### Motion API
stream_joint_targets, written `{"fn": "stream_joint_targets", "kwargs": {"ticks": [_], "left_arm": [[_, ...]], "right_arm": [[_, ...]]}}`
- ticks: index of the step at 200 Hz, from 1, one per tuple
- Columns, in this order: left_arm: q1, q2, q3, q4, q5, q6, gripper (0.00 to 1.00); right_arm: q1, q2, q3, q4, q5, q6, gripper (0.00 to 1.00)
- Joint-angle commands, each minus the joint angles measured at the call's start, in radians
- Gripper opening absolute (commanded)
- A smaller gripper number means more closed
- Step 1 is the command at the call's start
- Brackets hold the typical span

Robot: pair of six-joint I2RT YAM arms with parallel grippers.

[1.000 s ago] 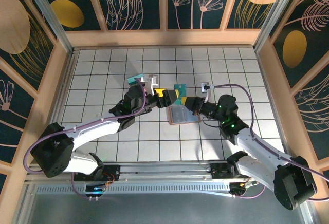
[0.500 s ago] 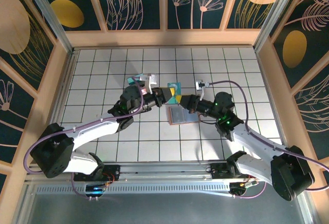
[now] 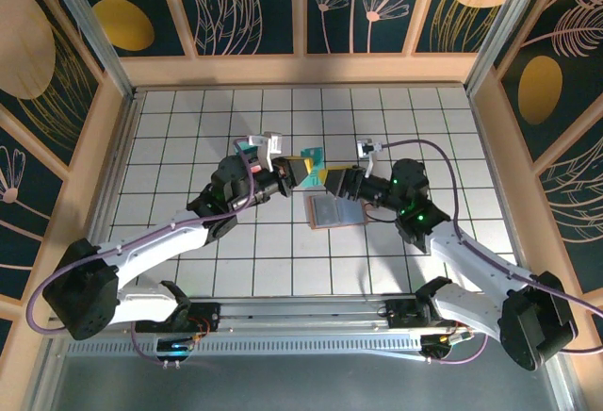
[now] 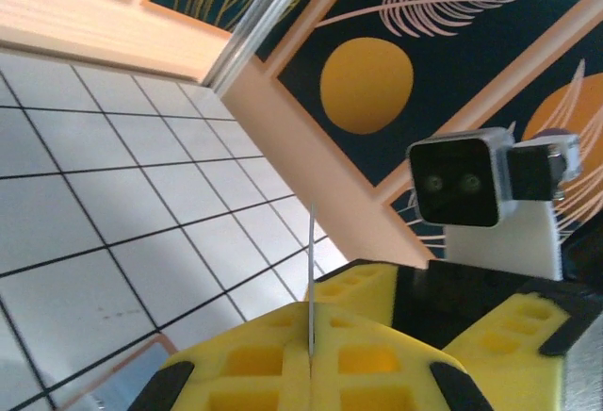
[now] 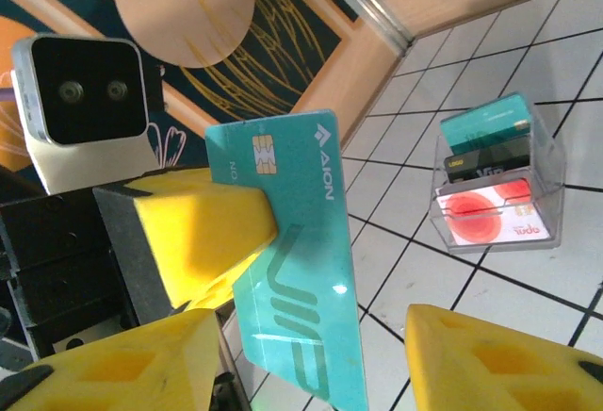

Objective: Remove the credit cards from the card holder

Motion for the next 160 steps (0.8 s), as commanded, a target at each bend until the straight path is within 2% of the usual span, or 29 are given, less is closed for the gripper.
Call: {"fn": "stream_joint_targets", "kwargs": {"ticks": [1,51,98,145,160], "left_arm": [[0.017,-0.035,0.037,-0.078,-0.035,0.087,0.0],[0.073,-0.097,0.089,-0.314,-0.084,0.289,0.0],[0.161,-0.101,0.176,-0.528,-0.083,0.528,0.0],[0.226,-0.027,0.301,-0.68,-0.044,0.791,0.0],[0.239,0.01,0.346,-0.748,-0.077,0.886,0.0]], "right_arm": [[-0.003,-0.029,0.058,-0.122,0.061,-0.064,0.58],[-0.004,-0.049,0.116,-0.256,0.169,-0.1,0.68],[-0.004,-0.046,0.123,-0.375,0.334,-0.091,0.69],[-0.003,-0.043,0.151,-0.503,0.473,-0.067,0.7],[-0.004,-0.031,0.163,-0.546,0.516,-0.055,0.7]]}}
